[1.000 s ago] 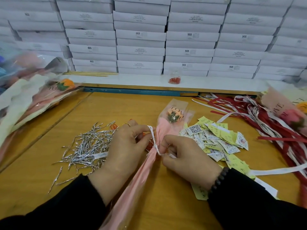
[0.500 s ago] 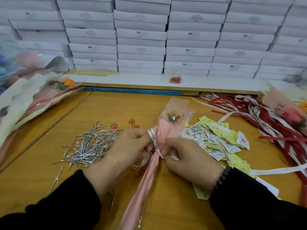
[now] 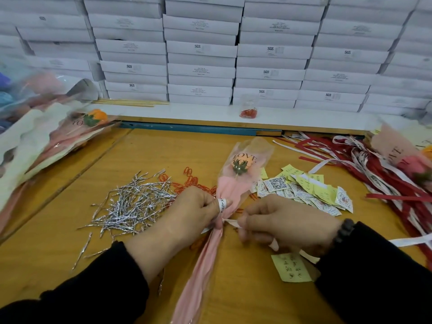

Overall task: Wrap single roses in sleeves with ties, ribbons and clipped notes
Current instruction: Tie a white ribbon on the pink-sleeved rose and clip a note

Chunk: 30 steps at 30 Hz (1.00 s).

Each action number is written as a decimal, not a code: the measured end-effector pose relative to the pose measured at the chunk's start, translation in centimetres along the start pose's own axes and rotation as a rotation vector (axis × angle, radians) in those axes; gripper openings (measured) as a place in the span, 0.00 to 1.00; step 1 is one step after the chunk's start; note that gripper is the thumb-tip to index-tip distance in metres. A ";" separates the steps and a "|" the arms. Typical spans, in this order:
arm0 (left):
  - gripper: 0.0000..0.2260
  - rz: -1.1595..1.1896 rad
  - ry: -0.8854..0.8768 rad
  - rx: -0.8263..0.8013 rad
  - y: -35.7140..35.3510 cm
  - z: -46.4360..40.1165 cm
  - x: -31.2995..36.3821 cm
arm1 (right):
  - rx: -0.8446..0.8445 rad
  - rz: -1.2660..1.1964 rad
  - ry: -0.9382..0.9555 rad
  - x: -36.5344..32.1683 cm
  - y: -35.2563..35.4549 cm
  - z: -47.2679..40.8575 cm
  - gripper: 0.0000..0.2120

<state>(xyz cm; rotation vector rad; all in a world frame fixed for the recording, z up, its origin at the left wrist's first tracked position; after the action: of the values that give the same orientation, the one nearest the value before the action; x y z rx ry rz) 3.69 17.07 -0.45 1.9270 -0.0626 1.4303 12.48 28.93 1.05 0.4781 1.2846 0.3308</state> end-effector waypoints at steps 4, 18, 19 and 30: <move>0.25 -0.054 0.014 0.009 0.1 0.0 -0.3 | -0.004 -0.638 -0.136 0.6 -0.4 -0.6 0.12; 0.21 -0.028 0.029 -0.016 0.0 0.0 -0.4 | 0.157 -0.929 -0.159 1.0 -2.2 -1.1 0.15; 0.20 -0.018 0.028 -0.025 0.0 0.0 -0.3 | 0.186 -0.862 -0.140 1.0 -2.3 -1.1 0.15; 0.15 0.091 0.039 -0.099 -0.1 0.2 0.2 | 0.320 -0.263 0.193 0.2 -2.7 -0.8 0.16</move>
<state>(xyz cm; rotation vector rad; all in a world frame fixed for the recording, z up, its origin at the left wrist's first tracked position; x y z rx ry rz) 3.92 17.11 -0.35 1.8348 -0.2013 1.4957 11.71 26.80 -0.64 0.5485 1.5785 -0.0532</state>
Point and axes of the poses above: each hand's wrist, its own z-axis away from the middle knuckle, its own y-axis out of the back of the hand, x = y × z, the point moved 4 cm from there along -z, towards the middle knuckle, and after that the axes turned 9 degrees about x, right-handed, at the moved point
